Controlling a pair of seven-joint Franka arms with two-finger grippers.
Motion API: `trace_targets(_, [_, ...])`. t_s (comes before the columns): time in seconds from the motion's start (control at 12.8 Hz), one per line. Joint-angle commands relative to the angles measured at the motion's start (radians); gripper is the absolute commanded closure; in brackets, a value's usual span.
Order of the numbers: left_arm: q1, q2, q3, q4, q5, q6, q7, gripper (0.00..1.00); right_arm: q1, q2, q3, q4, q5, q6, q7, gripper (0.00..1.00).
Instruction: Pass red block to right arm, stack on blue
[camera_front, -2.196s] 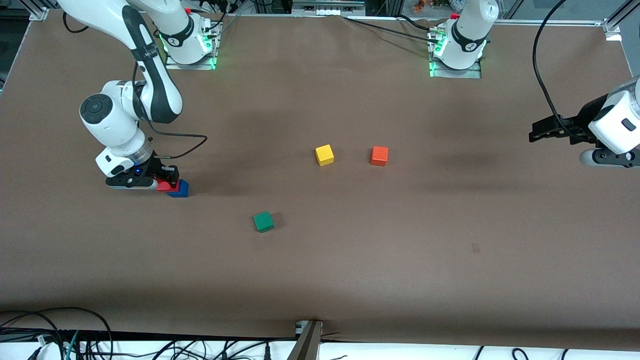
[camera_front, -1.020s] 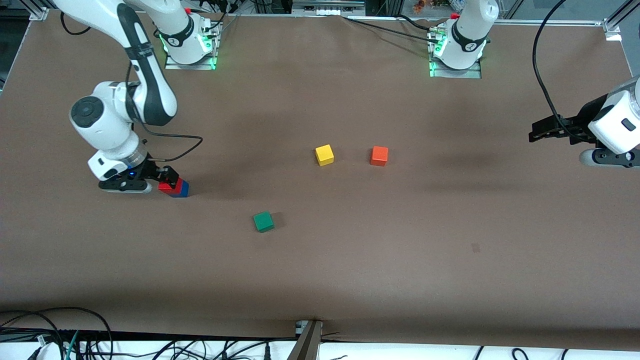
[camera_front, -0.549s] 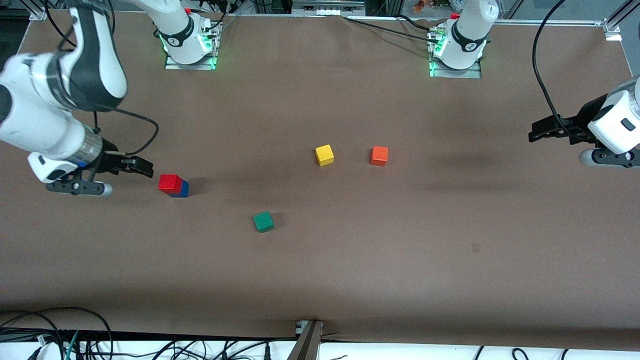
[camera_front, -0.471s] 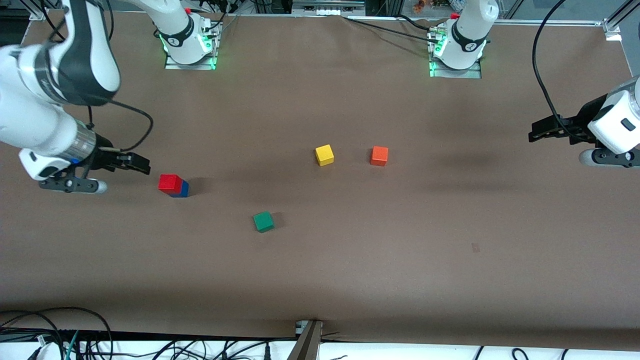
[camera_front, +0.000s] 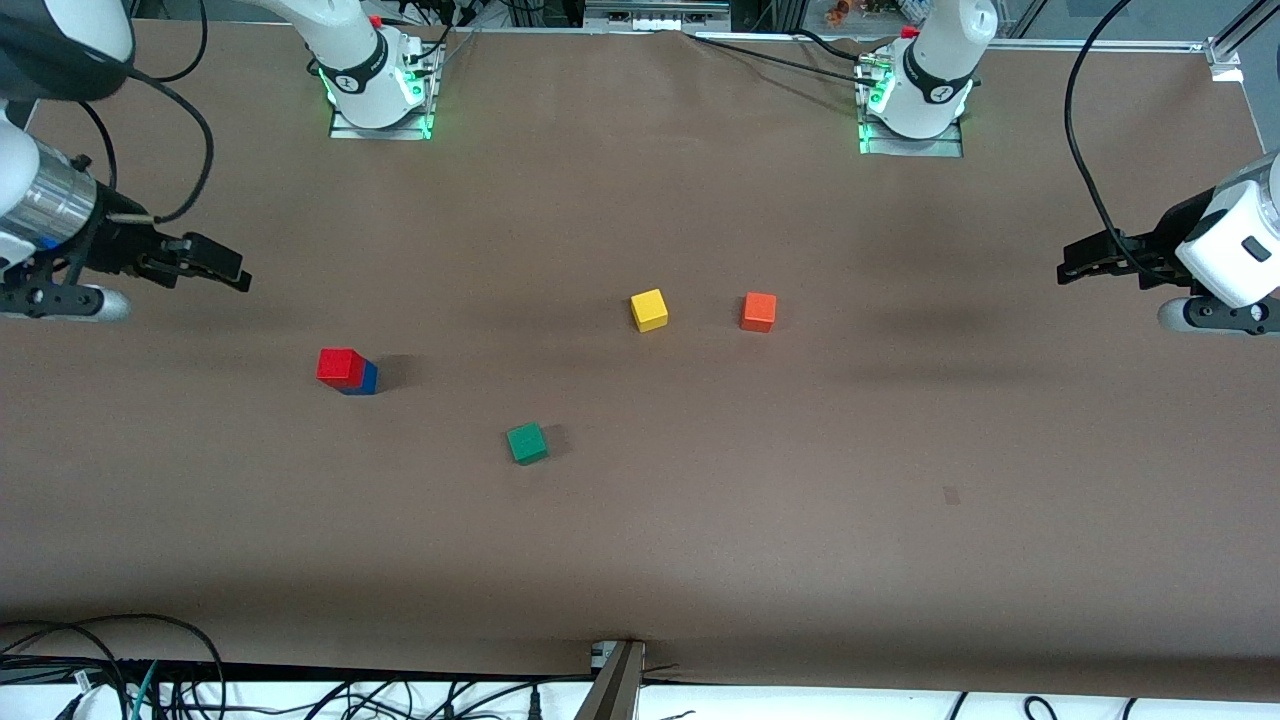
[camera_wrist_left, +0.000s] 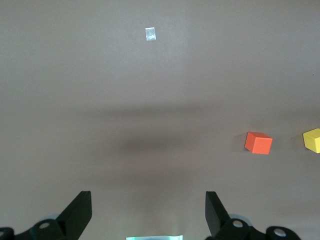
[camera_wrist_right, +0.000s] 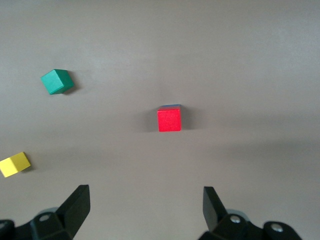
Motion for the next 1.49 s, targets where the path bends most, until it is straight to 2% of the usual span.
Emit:
trace_targets(0.0, [0.0,-0.003,-0.003,0.004,0.017,0.003,0.004,0.0,0.001,0.008,0.003,0.016,-0.029,-0.018,-0.002,0.0])
trace_targets(0.39, [0.001,-0.005,-0.003,0.004,0.017,0.003,0.004,0.0,-0.031,0.034,-0.015,0.05,-0.035,-0.016,-0.086,0.0])
trace_targets(0.47, [0.002,-0.005,-0.002,0.004,0.017,0.003,0.004,0.0,-0.037,0.04,-0.003,0.053,-0.044,-0.02,-0.083,0.0])
trace_targets(0.55, [0.004,-0.005,0.0,0.004,0.017,0.003,0.004,0.0,-0.092,0.039,0.046,0.056,-0.046,-0.044,-0.079,0.0])
trace_targets(0.71, [0.002,-0.005,-0.002,0.004,0.017,0.003,0.004,0.0,-0.276,0.028,0.237,0.057,-0.049,-0.082,-0.072,0.0])
trace_targets(0.78, [0.002,-0.005,0.0,0.004,0.017,0.003,0.004,0.0,-0.315,0.025,0.277,0.057,-0.054,-0.098,-0.069,0.0])
trace_targets(1.02, [0.004,-0.003,0.0,0.004,0.017,0.003,0.004,0.0,-0.353,-0.006,0.296,0.025,-0.066,-0.118,-0.057,0.0])
trace_targets(1.18, [0.004,-0.003,0.0,0.004,0.017,0.003,0.004,0.0,-0.439,-0.026,0.385,0.008,-0.087,-0.118,-0.06,0.0])
trace_targets(1.41, [0.004,-0.005,0.001,0.004,0.017,0.003,0.004,0.0,-0.435,-0.026,0.396,0.028,-0.114,-0.118,-0.066,0.0])
